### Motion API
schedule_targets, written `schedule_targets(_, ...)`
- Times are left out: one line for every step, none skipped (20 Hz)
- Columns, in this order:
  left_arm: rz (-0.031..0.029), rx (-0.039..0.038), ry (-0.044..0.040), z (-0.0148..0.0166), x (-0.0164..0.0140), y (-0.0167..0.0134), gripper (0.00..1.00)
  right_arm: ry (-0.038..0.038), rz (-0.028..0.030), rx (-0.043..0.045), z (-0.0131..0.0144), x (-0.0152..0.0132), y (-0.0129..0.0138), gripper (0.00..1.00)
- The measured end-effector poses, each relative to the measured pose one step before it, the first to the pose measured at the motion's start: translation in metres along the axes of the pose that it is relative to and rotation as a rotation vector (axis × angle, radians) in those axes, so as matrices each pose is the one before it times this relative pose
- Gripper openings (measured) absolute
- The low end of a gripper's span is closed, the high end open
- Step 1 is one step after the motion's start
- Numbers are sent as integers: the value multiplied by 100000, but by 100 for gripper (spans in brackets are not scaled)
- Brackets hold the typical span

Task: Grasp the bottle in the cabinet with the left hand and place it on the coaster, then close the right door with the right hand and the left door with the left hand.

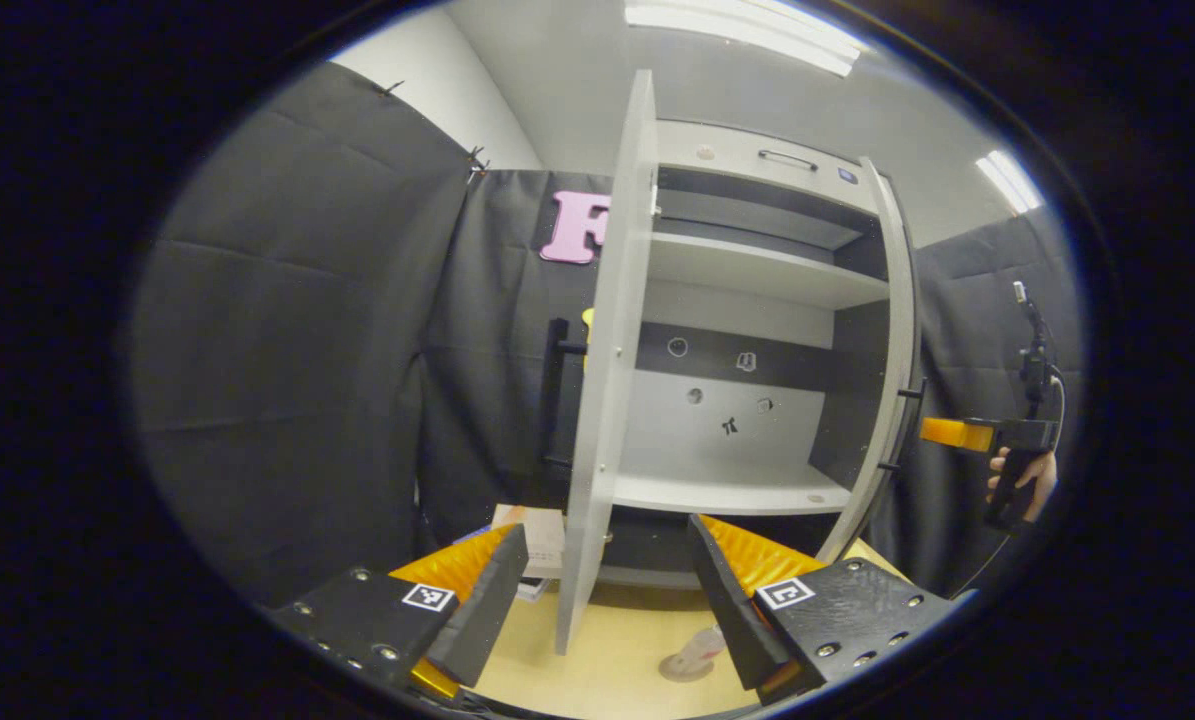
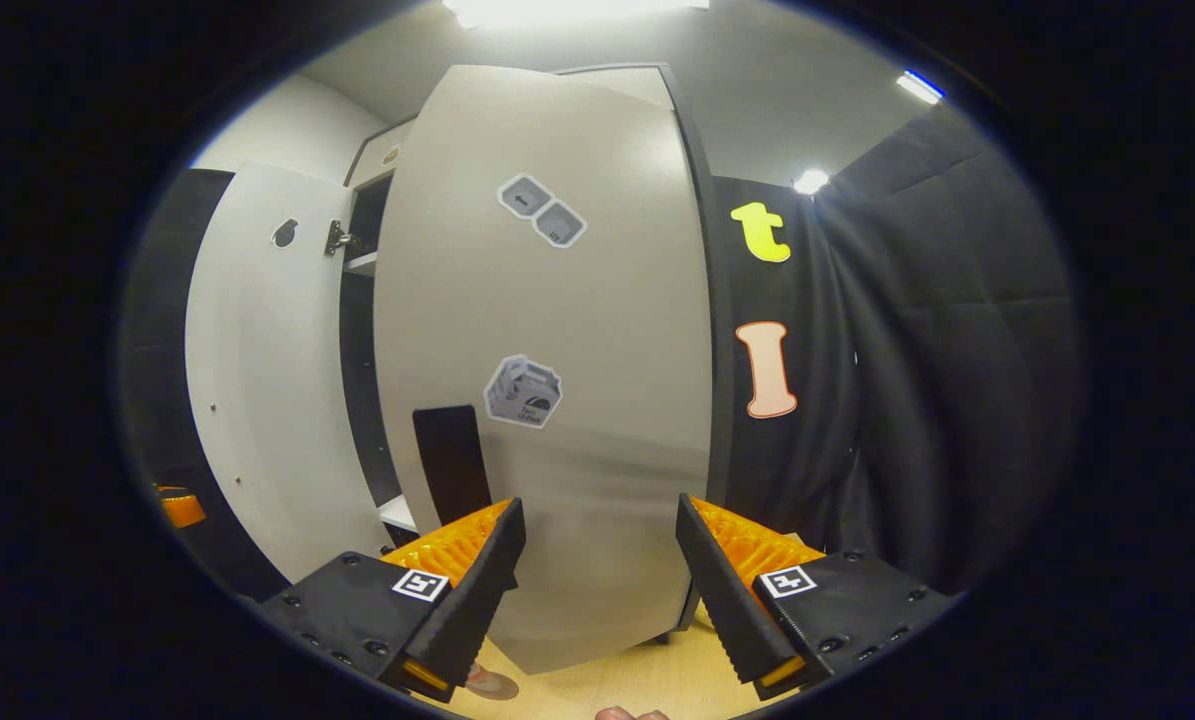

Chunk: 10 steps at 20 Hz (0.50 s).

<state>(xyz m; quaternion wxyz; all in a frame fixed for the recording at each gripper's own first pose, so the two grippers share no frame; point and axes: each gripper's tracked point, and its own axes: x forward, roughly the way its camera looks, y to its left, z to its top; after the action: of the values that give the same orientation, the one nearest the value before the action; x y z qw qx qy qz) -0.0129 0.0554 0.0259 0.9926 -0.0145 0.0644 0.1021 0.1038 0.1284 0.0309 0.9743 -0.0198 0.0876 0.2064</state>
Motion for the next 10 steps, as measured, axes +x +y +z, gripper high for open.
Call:
schedule_targets(1239, 393, -266, 23, 149, 1118, 90, 1313, -220, -215, -573, -115, -1, 97)
schedule_targets(778, -148, 52, 48, -6, 994, 93, 1385, -837, 118, -872, -94, -245, 97)
schedule_targets(692, -555, -522, 219, -54, 925, 93, 1281, -970, 854, -760, -182, -124, 97)
schedule_targets(942, -555, -847, 257, 192, 1100, 93, 941, -480, 1675, -651, -132, 104, 92)
schedule_targets(1257, -390, -480, 321, 175, 1098, 93, 926, -431, 2092, -601, -181, 63, 92)
schedule_targets(1194, 232, -887, 389, 328, 1001, 93, 929, -447, 2059, -434, 12, -1, 92)
schedule_targets(994, 888, -1047, 463, 427, 1004, 93, 872, -629, 1689, -471, -59, -159, 92)
schedule_targets(537, 1137, -1029, 506, 379, 761, 93, 984, -756, 1177, -518, -177, -227, 97)
schedule_targets(602, 1068, -954, 703, 696, 962, 93, 861, -736, 702, -562, -217, -110, 92)
schedule_targets(-333, 915, -755, 494, 572, 811, 93, 1004, -792, 403, -441, -239, -171, 97)
